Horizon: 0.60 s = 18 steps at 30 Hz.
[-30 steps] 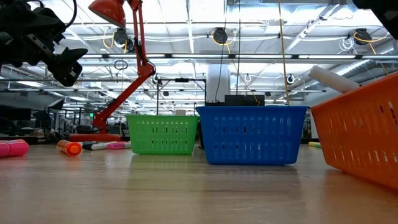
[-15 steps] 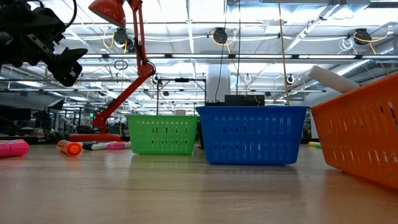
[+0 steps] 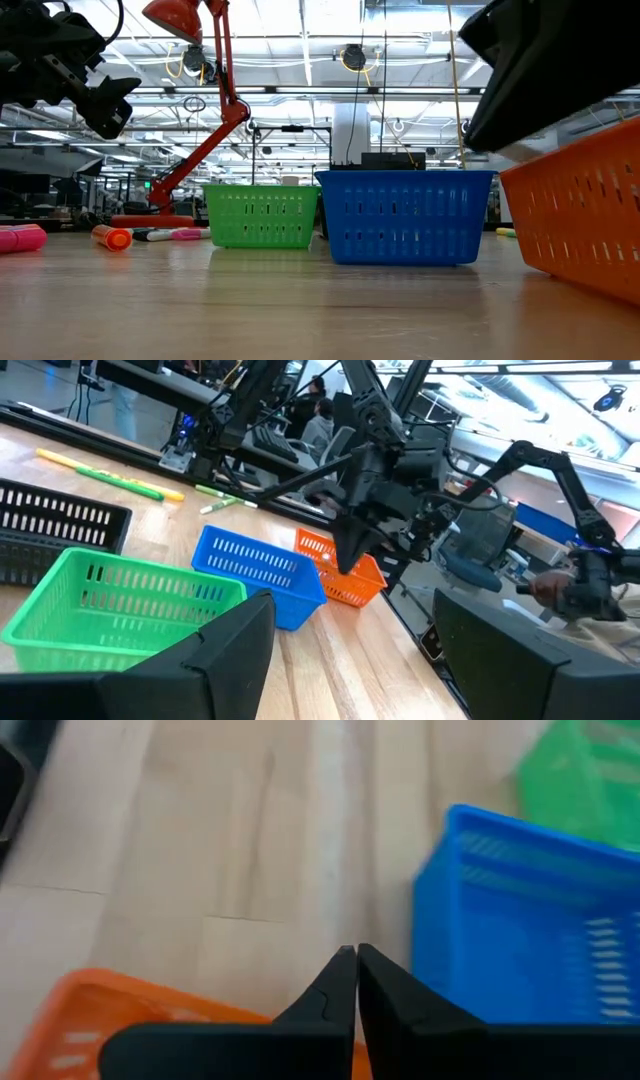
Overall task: Pick & Place Markers
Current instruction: Put the brown marker pen into the orange basket, then put the right green marker pen into the orange basket
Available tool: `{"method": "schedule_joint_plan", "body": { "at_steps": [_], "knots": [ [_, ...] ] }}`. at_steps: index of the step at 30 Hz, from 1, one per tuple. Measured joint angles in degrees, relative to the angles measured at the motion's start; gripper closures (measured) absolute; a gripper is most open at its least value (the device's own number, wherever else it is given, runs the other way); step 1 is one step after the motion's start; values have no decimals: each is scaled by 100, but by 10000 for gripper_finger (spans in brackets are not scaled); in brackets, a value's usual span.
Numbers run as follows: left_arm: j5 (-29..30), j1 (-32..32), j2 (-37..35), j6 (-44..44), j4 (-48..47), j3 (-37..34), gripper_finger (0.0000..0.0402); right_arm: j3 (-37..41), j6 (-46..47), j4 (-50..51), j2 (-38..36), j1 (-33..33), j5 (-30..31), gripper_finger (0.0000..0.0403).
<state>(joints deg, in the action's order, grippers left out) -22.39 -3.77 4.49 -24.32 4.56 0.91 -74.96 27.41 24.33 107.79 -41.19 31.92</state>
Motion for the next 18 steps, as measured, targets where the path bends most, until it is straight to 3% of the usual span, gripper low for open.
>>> {"method": "schedule_joint_plan", "body": {
  "at_steps": [5, 12, 18],
  "knots": [
    [0, 0, 2, 0, -4, 0, 128, 0, 319, 569, -336, -90, 301, 402],
    [0, 0, 2, 1, -2, 1, 128, 0, 1466, 2215, -783, -272, 404, 402],
    [0, 0, 2, 0, -2, 0, 128, 2, 3557, 4455, -1200, -358, -234, 401]
  ]
}}
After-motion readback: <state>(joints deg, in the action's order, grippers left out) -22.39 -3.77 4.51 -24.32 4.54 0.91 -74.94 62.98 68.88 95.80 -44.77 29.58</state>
